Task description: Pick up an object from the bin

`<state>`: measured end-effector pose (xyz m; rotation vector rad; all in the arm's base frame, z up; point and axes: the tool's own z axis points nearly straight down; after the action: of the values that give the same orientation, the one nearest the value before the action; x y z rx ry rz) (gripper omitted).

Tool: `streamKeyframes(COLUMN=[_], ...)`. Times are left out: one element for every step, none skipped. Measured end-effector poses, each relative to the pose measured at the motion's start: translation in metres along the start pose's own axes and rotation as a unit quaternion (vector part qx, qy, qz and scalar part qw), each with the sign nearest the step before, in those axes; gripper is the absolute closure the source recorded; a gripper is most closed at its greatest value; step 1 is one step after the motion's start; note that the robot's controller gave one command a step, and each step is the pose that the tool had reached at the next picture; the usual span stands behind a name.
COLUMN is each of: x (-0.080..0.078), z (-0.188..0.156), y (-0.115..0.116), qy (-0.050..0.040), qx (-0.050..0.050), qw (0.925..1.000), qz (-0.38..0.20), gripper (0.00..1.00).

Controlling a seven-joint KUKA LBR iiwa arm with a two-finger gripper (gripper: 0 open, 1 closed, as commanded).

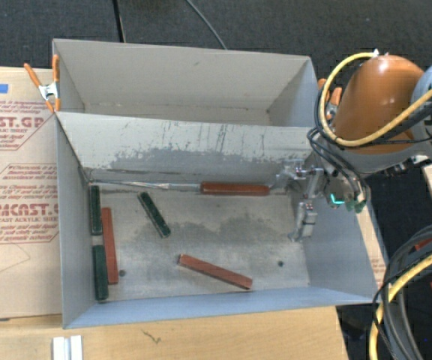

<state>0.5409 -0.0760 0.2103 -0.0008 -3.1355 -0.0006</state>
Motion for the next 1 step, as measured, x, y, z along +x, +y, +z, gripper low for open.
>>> streamKeyframes(x=[-0.0017], z=[-0.0041], y=[0.0002], qy=[-0.0040], qx=[0.000], qw=[1.0000], qz=[0.000], gripper=[0.00])
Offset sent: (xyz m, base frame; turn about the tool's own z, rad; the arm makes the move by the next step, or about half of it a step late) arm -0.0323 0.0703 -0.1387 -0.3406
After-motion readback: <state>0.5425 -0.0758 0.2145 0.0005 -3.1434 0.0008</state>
